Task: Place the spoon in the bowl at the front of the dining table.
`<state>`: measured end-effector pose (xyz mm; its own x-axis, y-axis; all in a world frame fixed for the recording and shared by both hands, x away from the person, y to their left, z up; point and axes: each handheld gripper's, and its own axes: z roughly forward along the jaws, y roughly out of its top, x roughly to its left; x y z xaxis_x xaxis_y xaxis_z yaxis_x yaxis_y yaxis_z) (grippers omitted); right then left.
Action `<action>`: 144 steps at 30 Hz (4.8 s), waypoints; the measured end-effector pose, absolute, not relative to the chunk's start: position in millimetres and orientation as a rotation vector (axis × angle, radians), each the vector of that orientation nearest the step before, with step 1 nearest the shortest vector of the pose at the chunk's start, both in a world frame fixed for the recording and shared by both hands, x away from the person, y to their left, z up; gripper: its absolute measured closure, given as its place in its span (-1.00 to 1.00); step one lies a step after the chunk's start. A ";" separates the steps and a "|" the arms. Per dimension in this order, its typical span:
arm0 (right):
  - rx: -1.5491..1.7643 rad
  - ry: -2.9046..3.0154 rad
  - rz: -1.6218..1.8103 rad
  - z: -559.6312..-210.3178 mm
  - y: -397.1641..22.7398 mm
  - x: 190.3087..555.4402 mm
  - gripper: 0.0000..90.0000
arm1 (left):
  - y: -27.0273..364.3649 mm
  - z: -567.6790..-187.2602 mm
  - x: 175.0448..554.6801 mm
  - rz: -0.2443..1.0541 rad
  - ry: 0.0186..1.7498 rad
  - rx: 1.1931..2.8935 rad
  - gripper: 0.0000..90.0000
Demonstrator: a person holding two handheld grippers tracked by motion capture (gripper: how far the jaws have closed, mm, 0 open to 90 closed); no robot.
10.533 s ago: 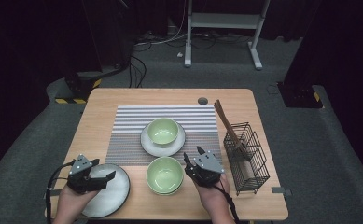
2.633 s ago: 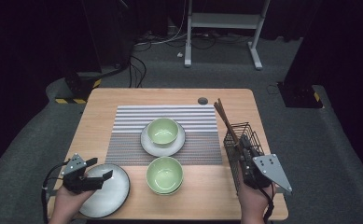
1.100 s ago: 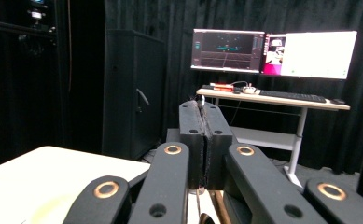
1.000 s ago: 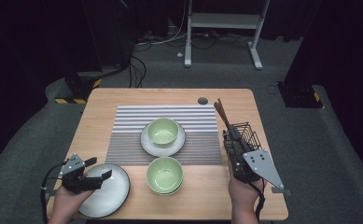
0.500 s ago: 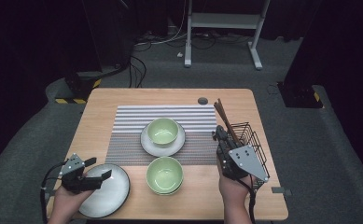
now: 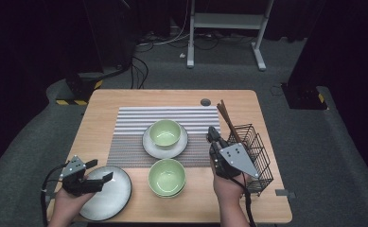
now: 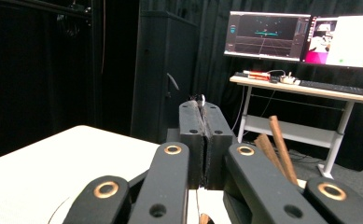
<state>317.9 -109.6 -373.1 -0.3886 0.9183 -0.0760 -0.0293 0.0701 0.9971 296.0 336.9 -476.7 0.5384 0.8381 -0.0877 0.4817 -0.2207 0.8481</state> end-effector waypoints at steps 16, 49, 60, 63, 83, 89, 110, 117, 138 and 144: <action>0.901 1.565 1.469 -379.8 -86.2 329.1 0.97 | 334.4 -476.3 295.5 0.487 1.061 1.881 -0.68; 0.830 1.597 1.524 -378.4 -48.8 353.0 0.97 | 334.9 -476.3 295.6 0.479 1.071 1.882 -0.68; 0.811 1.618 1.537 -377.0 -39.7 356.0 0.97 | 337.4 -476.9 295.6 0.460 1.075 1.872 -0.68; 0.810 1.621 1.548 -375.9 -36.6 356.9 0.97 | 336.9 -475.9 295.3 0.465 1.072 1.869 -0.68; 0.839 1.690 1.552 -397.9 -19.5 372.2 0.96 | 338.3 -476.9 295.9 0.463 1.074 1.869 -0.68; 0.844 1.713 1.552 -406.3 -17.7 374.2 0.96 | 337.7 -477.0 295.7 0.461 1.072 1.870 -0.68; 0.866 1.760 1.545 -426.5 -19.8 369.9 0.96 | 337.7 -477.1 295.8 0.465 1.072 1.872 -0.68; 0.871 1.788 1.528 -433.5 -23.2 361.7 0.96 | 337.7 -476.2 295.7 0.469 1.068 1.874 -0.68; 0.859 1.863 1.521 -451.8 -41.4 351.6 0.90 | 334.3 -479.3 296.2 0.456 1.067 1.888 -0.68; 0.879 1.866 1.526 -455.6 -43.3 351.3 0.88 | 334.2 -478.6 295.9 0.456 1.067 1.885 -0.68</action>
<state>351.3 -43.3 -455.6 -0.6230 0.7819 -0.0213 0.1340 0.1336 0.9819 295.9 334.2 -478.6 0.5602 0.8217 -0.1050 0.4918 -0.2279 0.8403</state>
